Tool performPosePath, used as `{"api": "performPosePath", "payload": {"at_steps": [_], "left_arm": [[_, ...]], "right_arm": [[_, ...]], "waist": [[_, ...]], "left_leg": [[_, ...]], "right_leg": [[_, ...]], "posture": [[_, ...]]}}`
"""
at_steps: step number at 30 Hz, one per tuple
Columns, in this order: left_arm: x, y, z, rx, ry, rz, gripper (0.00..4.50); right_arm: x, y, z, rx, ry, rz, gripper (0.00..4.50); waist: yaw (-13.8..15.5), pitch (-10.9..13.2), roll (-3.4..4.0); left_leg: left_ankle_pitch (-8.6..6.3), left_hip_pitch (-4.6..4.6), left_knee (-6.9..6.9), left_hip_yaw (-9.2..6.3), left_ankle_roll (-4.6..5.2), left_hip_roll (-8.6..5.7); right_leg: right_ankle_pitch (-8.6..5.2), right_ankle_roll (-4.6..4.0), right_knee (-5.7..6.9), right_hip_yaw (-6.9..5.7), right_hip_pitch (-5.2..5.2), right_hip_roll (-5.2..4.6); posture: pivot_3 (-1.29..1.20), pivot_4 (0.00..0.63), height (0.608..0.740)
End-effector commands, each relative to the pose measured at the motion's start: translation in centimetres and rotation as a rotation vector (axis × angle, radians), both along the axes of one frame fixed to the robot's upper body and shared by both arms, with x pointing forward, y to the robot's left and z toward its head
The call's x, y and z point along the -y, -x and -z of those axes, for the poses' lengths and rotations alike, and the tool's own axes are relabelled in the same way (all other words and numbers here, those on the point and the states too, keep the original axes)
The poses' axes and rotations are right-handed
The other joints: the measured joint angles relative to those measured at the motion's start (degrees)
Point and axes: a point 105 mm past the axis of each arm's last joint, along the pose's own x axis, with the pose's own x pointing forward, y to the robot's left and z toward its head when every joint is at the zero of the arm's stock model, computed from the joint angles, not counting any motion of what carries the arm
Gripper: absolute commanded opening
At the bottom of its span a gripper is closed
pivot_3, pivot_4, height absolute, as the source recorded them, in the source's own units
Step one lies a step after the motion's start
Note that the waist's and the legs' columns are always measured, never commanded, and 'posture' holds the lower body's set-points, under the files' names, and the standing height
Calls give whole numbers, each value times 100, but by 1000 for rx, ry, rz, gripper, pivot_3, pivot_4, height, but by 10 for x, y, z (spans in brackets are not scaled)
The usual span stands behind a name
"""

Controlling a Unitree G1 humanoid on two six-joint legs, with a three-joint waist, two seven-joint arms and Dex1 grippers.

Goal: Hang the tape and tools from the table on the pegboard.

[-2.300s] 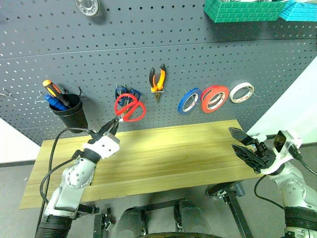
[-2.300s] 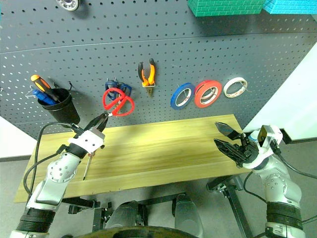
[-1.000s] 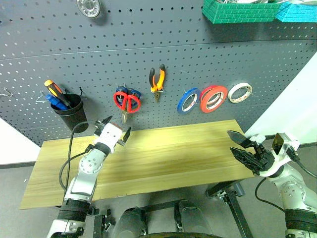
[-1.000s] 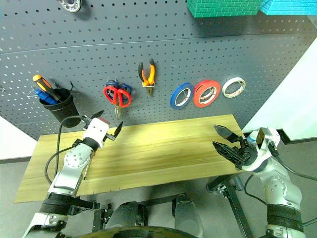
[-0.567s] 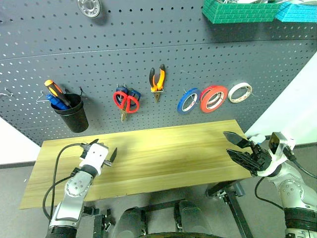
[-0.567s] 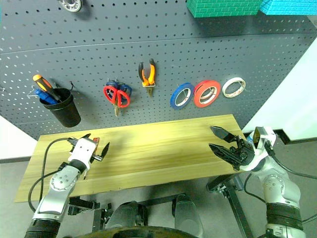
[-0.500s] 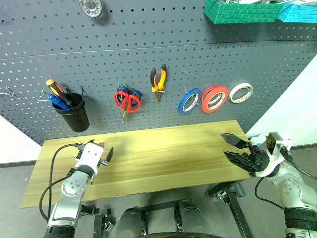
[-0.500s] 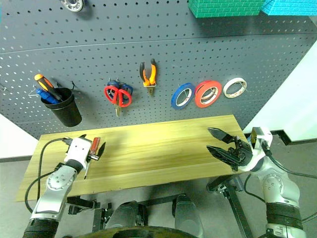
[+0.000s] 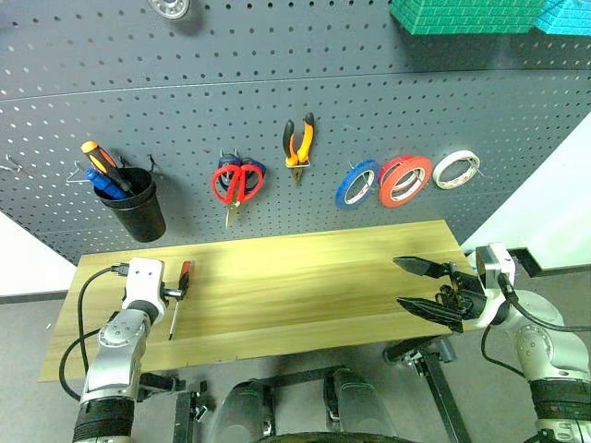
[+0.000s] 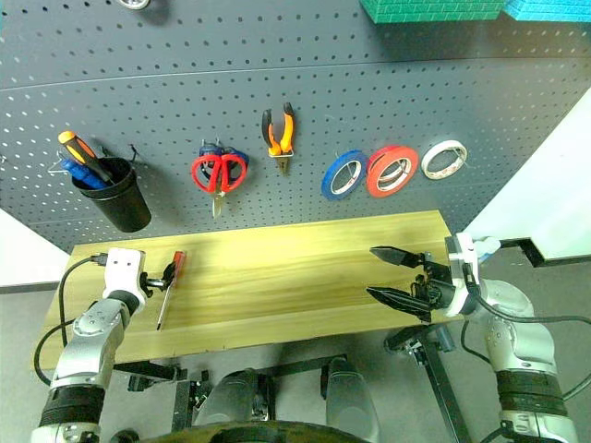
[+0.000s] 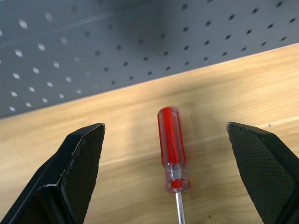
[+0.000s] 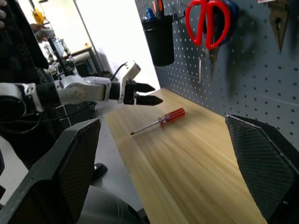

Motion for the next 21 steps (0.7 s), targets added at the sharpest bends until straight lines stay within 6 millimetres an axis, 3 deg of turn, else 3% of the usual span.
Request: {"api": "performPosePath", "payload": {"at_steps": [1,21], "left_arm": [[-11,-4,-9,16,17,-50,4386],[-7,-13,2,-55,27,17,4386]], "right_arm": [[3,4,-7,26,12,-8,4500],[8,44,-13,-56,21,13,4500]], "waist": [[1,32,-7],[3,492,10]], "left_leg": [[0,-1,-1,0,1,0],[-2,-91,-11,2,-2,-2]], "right_leg": [[0,0,-1,2,-1,-2],[1,-8,-12,6,-87,-46]], "posture": [[-97,168,740],[-152,269,740]]}}
